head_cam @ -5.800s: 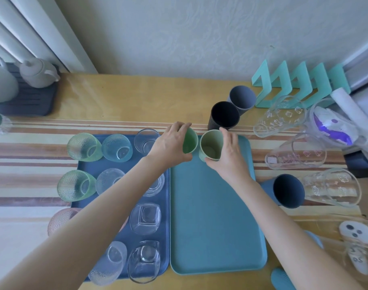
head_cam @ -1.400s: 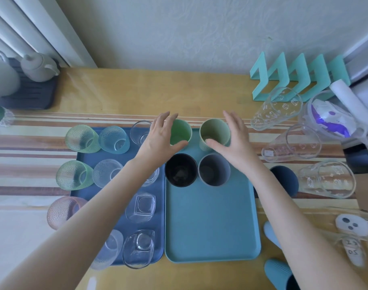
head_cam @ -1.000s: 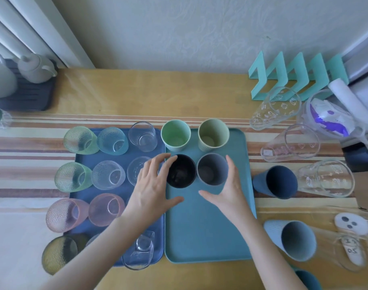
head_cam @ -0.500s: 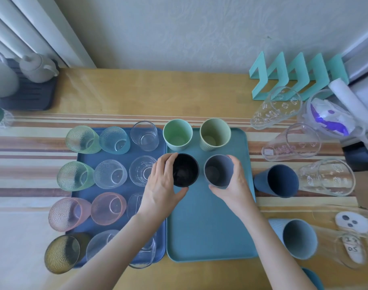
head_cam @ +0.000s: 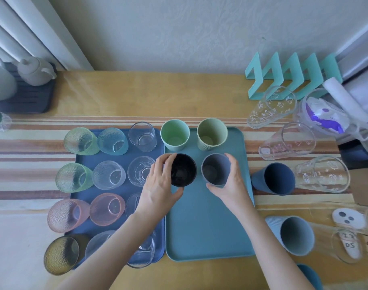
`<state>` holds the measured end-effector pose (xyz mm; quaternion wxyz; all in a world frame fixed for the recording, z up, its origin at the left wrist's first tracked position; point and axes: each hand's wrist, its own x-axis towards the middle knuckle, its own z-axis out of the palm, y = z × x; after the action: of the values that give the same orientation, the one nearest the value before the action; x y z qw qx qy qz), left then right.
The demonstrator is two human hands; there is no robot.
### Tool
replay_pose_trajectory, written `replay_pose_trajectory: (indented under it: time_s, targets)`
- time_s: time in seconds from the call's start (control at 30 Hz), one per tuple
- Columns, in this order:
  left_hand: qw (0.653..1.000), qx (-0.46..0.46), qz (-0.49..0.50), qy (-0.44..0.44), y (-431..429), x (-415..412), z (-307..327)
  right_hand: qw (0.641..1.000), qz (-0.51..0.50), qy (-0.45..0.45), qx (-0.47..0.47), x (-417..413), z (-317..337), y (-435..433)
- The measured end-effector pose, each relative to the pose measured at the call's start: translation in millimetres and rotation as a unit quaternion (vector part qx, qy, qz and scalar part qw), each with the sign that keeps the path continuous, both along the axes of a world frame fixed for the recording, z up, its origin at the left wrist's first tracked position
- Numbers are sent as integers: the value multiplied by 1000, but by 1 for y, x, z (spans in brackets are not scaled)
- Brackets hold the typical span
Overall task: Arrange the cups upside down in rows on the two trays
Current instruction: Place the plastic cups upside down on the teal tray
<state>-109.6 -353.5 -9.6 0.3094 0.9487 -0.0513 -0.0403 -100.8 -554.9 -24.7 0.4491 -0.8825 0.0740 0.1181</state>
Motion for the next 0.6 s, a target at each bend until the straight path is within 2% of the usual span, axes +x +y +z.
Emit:
replay_pose_trajectory:
  time_s: [0.1, 0.23, 0.4, 0.5, 0.6]
  targets:
    - [1000, 3, 5, 4, 1, -2, 2, 1000, 1, 10, 6, -5, 7, 2]
    - [999, -11, 5, -39, -2, -14, 24, 997, 12, -55, -59, -30, 37, -3]
    - [988, -73, -129, -53, -52, -27, 55, 977, -95, -121, -151, -88, 68, -43]
    - [971, -79, -224, -30, -102, -18, 55, 959, -185, -93, -194, -118, 68, -69]
    - [963, -36, -266, -2, -148, 2, 45, 947, -215, -22, -239, -134, 60, -88]
